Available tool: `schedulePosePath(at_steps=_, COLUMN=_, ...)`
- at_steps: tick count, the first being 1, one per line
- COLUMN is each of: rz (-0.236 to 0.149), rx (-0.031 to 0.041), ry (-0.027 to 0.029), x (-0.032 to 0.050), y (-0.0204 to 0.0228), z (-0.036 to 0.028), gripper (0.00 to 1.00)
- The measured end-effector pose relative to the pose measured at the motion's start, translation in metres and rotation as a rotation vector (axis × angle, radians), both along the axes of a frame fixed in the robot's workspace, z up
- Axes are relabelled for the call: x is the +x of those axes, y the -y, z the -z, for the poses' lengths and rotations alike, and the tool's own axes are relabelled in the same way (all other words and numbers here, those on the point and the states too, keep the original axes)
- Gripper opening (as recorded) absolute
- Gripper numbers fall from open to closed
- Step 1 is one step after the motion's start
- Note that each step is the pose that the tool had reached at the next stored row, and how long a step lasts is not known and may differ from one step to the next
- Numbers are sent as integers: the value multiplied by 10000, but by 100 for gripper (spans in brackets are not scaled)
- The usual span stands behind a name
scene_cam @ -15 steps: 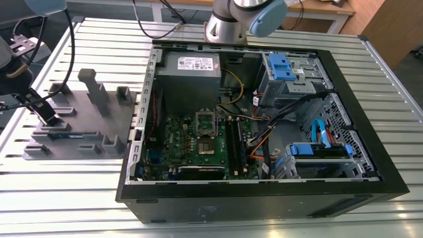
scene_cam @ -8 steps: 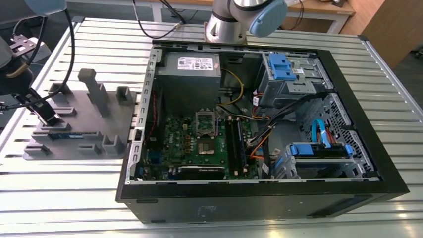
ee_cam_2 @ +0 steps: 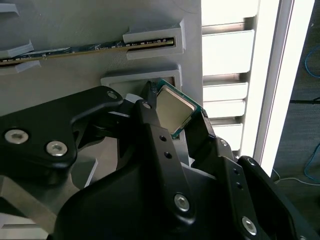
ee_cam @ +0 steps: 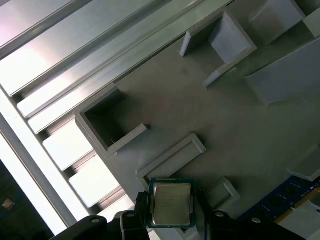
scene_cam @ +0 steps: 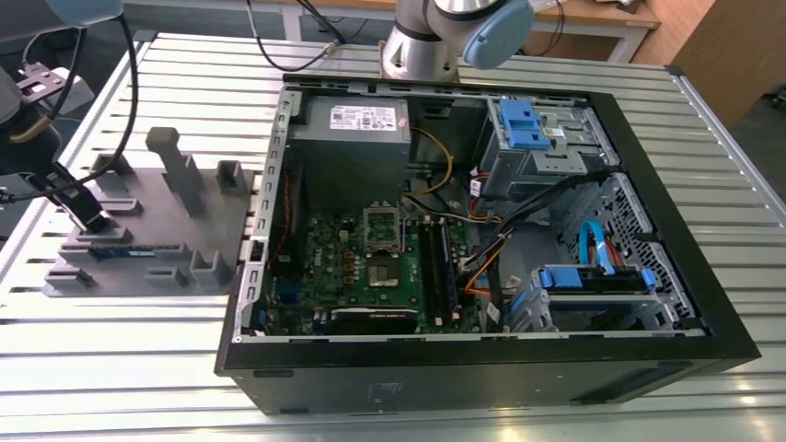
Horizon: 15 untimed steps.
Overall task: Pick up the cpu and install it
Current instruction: 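Pick up the cpu and move it towards the insertion slot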
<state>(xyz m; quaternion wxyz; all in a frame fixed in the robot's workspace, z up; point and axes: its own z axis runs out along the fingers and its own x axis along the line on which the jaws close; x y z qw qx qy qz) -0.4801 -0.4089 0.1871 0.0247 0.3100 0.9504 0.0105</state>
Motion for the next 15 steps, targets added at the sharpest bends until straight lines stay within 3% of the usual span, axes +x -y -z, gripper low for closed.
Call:
schedulePosePath(at_steps=11, rz=-121, rx=-3, ry=-4, x=10, y=0, z=2, gripper=47)
schedulePosePath(at_steps=15, rz=-503, rx=-2, ry=-3, x=10, y=0, z=15, gripper=47)
